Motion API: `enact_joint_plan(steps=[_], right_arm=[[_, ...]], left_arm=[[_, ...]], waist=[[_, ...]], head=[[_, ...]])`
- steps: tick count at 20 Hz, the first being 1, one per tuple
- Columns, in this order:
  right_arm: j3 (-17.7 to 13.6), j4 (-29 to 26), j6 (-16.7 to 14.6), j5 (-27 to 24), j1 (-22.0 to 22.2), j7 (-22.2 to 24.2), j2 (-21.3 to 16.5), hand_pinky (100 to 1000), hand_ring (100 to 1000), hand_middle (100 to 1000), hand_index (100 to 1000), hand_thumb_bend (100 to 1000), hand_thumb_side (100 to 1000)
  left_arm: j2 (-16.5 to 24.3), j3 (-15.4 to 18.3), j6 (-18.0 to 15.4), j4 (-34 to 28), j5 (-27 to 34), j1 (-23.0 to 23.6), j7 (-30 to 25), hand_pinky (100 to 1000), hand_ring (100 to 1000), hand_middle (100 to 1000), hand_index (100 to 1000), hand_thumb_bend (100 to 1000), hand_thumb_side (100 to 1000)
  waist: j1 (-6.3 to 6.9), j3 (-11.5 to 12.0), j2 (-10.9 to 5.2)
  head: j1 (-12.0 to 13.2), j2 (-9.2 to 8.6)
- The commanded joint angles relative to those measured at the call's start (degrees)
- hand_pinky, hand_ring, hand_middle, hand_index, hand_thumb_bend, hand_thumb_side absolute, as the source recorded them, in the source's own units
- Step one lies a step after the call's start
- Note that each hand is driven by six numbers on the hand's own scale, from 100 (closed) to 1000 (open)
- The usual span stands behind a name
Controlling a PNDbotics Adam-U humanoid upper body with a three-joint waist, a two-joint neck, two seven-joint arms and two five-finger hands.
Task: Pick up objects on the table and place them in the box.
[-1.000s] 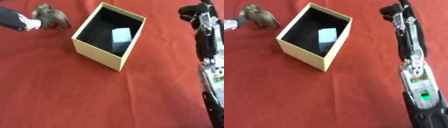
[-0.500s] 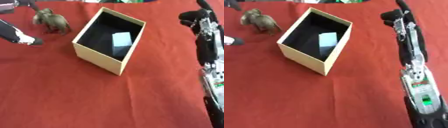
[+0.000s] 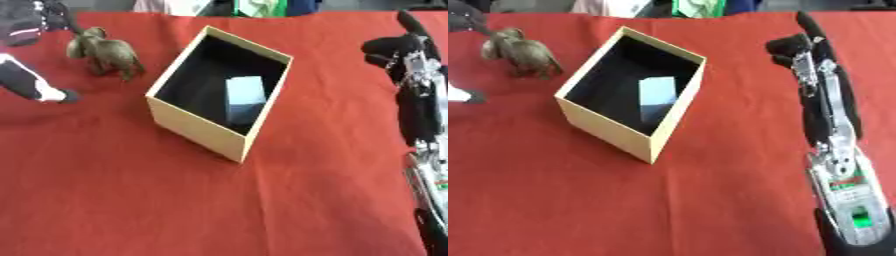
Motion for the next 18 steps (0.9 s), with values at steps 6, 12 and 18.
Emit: enact_joint_plan(steps=[6, 12, 18], right_arm=[[-0.26, -0.13, -0.16, 0.15, -0.92, 0.04, -1.55, 809, 780, 661, 1000, 100, 922], [-0.12, -0.12, -0.24, 0.04, -1.17, 0.22, -1.57, 809, 781, 661, 1000, 100, 923], [-0.02, -0.06, -0.26, -0.04, -1.59, 0.38, -1.54, 809, 781, 661, 1000, 100, 924]], left_arm=[[1.23, 0.30, -1.90, -0.65, -1.60, -2.11, 4.99, 746, 926, 873, 905, 578, 410], [0.93, 0.02, -2.42, 0.40, -3.80, -2.73, 6.75, 736, 919, 863, 896, 573, 385], [-0.25, 0.31, -2.28, 3.55, -4.66, -3.62, 8.28, 720, 902, 844, 895, 509, 379]], waist=[[-0.22, -0.50, -0.83], [-0.27, -0.89, -0.45], [-0.59, -1.35, -0.02]], head=[[0.88, -1.04], [1.42, -1.40], [2.09, -2.02]])
